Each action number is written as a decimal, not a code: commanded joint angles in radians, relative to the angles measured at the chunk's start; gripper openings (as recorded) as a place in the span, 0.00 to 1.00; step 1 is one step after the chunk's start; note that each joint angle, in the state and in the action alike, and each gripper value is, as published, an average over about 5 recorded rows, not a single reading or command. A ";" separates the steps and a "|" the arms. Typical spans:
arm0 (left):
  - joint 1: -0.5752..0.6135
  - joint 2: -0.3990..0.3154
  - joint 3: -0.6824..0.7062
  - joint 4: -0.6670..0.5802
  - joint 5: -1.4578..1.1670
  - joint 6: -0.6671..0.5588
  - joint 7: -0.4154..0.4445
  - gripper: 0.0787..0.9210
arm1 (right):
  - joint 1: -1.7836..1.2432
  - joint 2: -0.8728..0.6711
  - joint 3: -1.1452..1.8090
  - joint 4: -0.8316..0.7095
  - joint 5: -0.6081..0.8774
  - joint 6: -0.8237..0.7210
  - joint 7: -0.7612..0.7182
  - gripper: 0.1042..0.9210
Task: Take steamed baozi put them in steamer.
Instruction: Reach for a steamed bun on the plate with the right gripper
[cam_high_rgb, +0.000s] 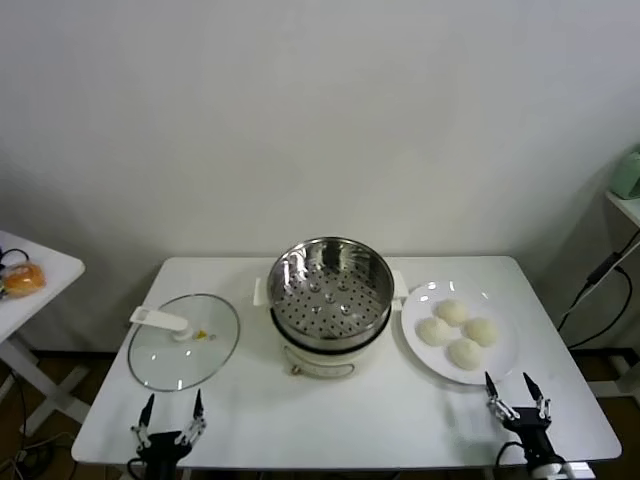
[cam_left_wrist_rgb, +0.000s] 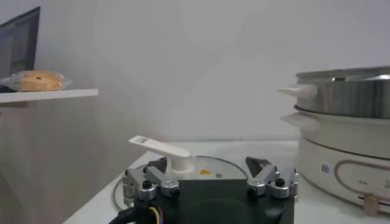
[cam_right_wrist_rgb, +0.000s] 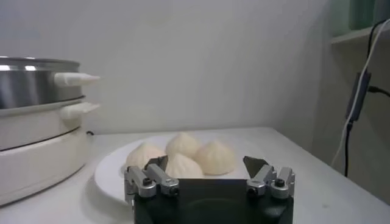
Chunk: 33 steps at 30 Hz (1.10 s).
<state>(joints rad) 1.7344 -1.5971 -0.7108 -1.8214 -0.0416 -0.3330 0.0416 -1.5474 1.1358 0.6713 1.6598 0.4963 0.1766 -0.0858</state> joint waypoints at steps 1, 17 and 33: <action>0.006 0.004 0.005 -0.001 0.013 -0.013 -0.001 0.88 | 0.129 -0.060 0.013 0.124 -0.003 -0.305 0.045 0.88; -0.002 0.012 0.005 0.002 0.026 -0.029 0.001 0.88 | 0.702 -0.450 -0.353 -0.058 -0.273 -0.708 -0.243 0.88; 0.003 0.021 0.020 0.003 0.053 -0.040 0.004 0.88 | 1.533 -0.662 -1.341 -0.334 -0.586 -0.371 -0.843 0.88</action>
<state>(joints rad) 1.7347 -1.5778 -0.6965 -1.8183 -0.0001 -0.3707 0.0452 -0.5180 0.5887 -0.0998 1.4669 0.0563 -0.3081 -0.6346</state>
